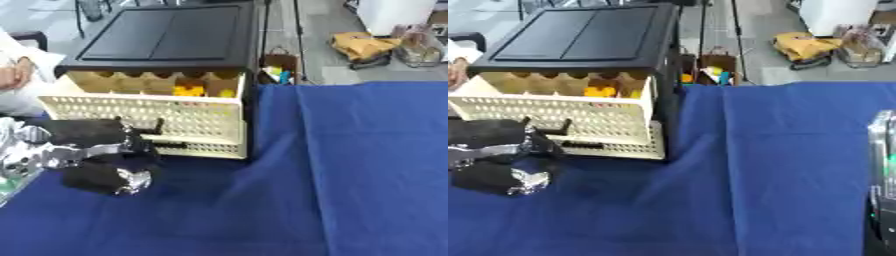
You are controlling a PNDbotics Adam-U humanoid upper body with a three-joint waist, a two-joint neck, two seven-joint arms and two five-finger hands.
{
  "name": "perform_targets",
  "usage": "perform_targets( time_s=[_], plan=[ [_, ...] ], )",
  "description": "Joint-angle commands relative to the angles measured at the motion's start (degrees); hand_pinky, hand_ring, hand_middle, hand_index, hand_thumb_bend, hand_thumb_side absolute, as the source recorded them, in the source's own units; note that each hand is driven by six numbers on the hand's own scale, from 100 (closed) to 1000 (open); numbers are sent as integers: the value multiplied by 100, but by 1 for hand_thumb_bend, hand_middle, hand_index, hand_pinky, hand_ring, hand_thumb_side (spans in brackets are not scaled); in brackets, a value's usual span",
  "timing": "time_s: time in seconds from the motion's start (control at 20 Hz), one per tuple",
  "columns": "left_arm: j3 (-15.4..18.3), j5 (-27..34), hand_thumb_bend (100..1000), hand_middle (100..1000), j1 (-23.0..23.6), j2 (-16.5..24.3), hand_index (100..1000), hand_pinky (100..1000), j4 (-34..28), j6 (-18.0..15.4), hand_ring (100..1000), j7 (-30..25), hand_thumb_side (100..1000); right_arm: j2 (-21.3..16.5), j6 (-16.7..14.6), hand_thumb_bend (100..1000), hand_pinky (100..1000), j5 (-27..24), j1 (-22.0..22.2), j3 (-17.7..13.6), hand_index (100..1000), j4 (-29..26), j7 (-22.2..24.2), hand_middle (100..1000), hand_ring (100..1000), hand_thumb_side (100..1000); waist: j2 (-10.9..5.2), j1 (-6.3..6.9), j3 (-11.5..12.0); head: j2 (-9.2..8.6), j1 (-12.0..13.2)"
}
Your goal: Pick up objects from table and place into drawer.
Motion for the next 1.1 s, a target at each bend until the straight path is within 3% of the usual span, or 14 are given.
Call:
perform_targets(
  time_s=[0.05, 1.1],
  plan=[
    [116, -69, 100, 551, -108, 114, 850, 100, -40, 35, 171, 23, 1000, 29, -8, 100, 648, 83, -69, 19, 617, -90, 16, 525, 740, 872, -93, 12, -8, -76, 18],
    [120, -177, 100, 559, -309, -35, 845, 100, -40, 572, 165, -42, 1000, 50, 35, 100, 651, 100, -82, 4, 613, -90, -4, 522, 742, 853, -50, 6, -106, -133, 83]
  ],
)
